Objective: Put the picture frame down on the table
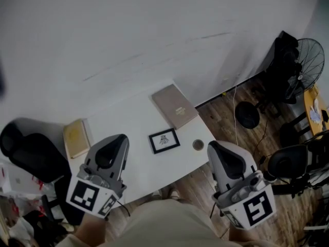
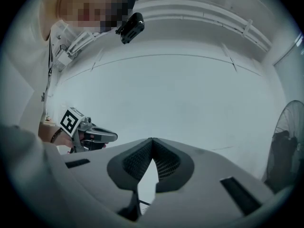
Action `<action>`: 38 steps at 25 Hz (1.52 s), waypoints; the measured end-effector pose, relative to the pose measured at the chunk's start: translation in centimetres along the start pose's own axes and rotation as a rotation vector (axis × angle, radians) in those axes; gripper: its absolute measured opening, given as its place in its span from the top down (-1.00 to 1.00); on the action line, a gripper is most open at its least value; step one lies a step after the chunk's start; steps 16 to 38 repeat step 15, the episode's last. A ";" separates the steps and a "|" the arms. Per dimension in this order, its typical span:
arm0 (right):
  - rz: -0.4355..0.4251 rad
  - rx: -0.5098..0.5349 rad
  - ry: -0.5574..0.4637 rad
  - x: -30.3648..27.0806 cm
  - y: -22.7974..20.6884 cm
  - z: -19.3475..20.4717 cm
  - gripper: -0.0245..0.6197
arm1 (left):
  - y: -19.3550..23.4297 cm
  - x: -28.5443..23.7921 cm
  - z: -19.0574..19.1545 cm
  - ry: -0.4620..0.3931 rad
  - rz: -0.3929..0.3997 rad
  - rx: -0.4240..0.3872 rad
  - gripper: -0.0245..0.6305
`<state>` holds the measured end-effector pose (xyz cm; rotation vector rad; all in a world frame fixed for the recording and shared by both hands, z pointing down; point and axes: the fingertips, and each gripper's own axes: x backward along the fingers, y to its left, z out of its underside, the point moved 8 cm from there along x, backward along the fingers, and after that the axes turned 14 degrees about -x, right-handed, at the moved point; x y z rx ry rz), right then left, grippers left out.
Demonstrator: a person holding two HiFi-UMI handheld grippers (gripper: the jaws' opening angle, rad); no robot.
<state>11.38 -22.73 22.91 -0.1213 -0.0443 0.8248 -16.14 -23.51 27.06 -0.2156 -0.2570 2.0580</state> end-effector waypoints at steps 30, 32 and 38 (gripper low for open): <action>0.031 -0.065 0.027 0.1 -0.5 1.6 0.85 | -0.7 -0.2 0.6 -0.004 -0.010 0.013 0.84; 0.031 -0.065 0.027 0.1 -0.5 1.6 0.85 | -0.7 -0.2 0.6 -0.004 -0.010 0.013 0.84; 0.031 -0.065 0.027 0.1 -0.5 1.6 0.85 | -0.7 -0.2 0.6 -0.004 -0.010 0.013 0.84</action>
